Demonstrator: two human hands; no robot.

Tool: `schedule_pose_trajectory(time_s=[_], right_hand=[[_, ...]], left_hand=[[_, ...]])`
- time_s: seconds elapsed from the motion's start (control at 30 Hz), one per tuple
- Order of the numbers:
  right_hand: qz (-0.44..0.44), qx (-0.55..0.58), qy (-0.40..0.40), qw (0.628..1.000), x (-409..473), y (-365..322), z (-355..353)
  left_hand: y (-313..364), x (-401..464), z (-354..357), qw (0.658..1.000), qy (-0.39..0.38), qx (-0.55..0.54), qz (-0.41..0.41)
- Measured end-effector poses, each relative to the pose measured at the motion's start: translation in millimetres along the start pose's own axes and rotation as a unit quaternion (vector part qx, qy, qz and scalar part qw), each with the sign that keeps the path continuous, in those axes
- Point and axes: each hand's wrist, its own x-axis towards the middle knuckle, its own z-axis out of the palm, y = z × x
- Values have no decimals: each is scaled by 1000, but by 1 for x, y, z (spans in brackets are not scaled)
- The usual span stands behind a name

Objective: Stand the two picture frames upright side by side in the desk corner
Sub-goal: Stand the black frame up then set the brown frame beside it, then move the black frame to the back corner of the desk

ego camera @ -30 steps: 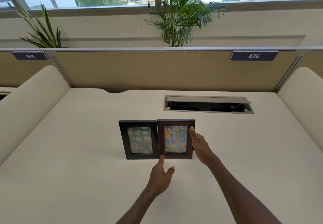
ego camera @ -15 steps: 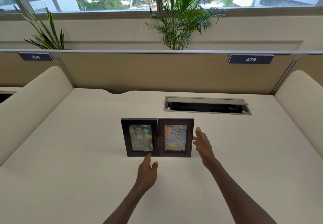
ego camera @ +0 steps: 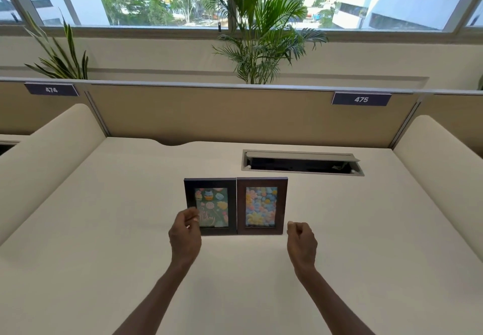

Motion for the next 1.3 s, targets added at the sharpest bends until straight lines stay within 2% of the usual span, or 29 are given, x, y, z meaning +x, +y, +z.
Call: schedule_pose_trajectory(time_s=[0.23, 0.33, 0.43, 0.53, 0.83, 1.0, 1.13, 1.3], right_hand=[[-168, -49, -50, 983, -26, -40, 11], [-258, -81, -56, 961, -28, -65, 18], [-345, -137, -22, 928, -25, -89, 28], [-391, -170, -5, 905, -20, -111, 41], [-374, -337, -104, 858, 0, -143, 72], [-371, -357, -134, 847, 12, -143, 80], [-373, -336, -136, 854, 19, -142, 86], [-380, -334, -142, 851, 25, -138, 88]], left_hand=[[7, 25, -16, 998, 56, -11, 32], [5, 37, -20, 999, 44, -10, 28], [2, 47, -22, 999, 18, -10, 25], [-3, 54, -23, 1000, -7, -8, 25], [-9, 68, -21, 996, -90, 13, -10], [-14, 76, -18, 992, -123, 33, -19], [-16, 77, -16, 989, -140, 39, -8], [-15, 81, -19, 987, -157, -2, -32]])
